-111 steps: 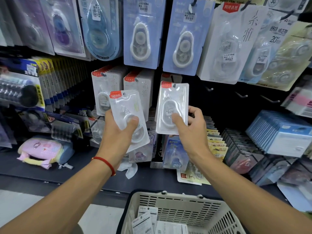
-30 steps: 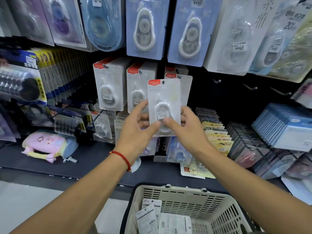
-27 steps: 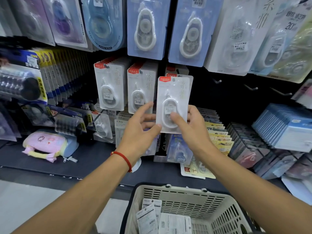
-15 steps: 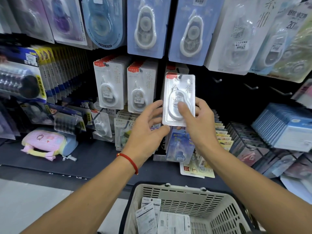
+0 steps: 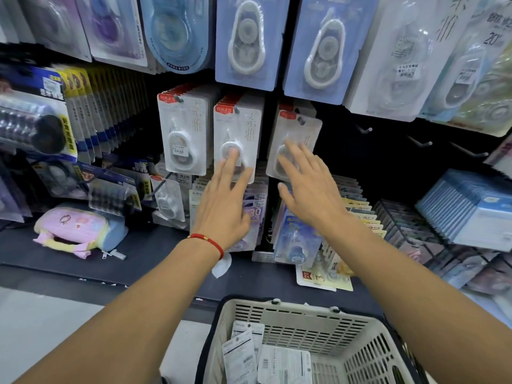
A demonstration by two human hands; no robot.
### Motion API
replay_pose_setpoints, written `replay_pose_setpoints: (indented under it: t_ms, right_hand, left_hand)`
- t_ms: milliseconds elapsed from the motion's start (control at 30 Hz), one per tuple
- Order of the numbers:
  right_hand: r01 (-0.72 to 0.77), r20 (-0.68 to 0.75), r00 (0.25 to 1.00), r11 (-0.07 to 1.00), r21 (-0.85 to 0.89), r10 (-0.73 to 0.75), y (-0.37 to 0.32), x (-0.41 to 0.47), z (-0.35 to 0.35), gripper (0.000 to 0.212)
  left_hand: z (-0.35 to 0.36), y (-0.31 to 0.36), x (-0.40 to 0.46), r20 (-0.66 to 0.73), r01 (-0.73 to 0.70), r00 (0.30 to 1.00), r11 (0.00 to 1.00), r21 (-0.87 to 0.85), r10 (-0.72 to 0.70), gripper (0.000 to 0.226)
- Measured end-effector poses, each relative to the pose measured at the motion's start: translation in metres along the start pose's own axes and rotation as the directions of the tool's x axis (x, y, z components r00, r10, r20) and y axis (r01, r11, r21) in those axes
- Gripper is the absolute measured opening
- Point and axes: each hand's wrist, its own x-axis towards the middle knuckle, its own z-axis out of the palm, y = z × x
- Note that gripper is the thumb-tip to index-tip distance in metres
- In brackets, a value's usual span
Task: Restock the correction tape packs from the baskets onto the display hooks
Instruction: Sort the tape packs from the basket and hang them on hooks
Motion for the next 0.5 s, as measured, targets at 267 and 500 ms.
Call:
replay_pose_setpoints:
  t_ms: [267,500]
  right_hand:
    - [-0.007,0.112,0.994,0.997,0.076,-0.002,0.016,0.014,0.009,0.073]
    - [-0.037,-0.029,0.998,0.911,0.410,0.054,-0.002,-0.067,0.035,0.030]
  left_hand:
    - [0.001,-0.005,-0.006,0.014,-0.025,1.000,1.000,0.018,0.024,0.087]
    - [0.009,-0.020,-0.059,0.242,-0.028,0.970,0.999,0.020,0.022,0.065]
